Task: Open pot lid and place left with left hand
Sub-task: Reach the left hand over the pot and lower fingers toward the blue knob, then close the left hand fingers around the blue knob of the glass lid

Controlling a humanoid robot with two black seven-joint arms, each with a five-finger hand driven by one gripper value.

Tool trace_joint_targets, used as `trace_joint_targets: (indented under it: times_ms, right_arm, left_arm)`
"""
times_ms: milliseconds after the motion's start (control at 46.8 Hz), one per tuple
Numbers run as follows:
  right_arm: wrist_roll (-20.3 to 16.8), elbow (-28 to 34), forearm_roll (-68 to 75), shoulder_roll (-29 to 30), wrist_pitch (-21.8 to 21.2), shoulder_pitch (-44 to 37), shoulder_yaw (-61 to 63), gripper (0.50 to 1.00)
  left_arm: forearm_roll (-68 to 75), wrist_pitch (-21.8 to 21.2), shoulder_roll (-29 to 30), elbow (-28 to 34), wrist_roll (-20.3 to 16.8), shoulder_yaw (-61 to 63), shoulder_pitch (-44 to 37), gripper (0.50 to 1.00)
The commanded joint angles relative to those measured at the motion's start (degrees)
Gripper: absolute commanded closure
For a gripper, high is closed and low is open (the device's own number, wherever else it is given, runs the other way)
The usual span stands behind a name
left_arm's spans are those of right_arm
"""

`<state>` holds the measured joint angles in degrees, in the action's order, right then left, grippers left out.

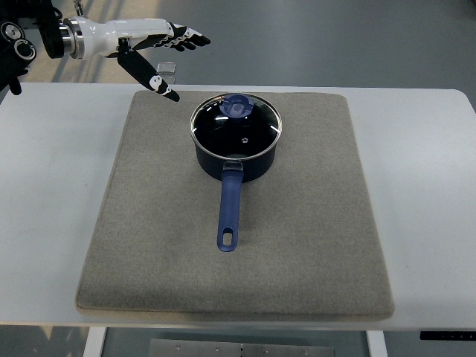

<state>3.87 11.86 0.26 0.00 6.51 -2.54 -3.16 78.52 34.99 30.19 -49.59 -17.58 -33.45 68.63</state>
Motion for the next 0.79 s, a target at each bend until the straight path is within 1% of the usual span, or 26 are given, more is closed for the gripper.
trace_joint_targets:
  times_ms: [0,171,449,641,769]
  right_arm:
    - [0.00,0.00,0.00,0.00,0.00,-0.01,0.00,0.585]
    - [0.00,0.00,0.00,0.00,0.00,-0.01,0.00,0.585]
    - [0.00,0.00,0.00,0.00,0.00,-0.01,0.00,0.585]
    - [0.00,0.00,0.00,0.00,0.00,-0.01,0.00,0.583]
    - [0.00,0.00,0.00,0.00,0.00,-0.01,0.00,0.583]
  left_arm:
    - [4.00,0.01,-0.39,-1.03,0.01,0.32,0.89,0.519]
    - [10.33,0.01,-3.02,-1.47,0.01,3.21,4.23,0.519]
    - [12.97,-0.01,-6.45,-1.39,0.09,7.79,7.48,0.521]
    - [16.49,-4.22,-9.35,-0.95,0.44,9.45,7.48,0.519]
    - [16.58,-4.58,-10.15,-0.86,0.62,10.86,7.57,0.521]
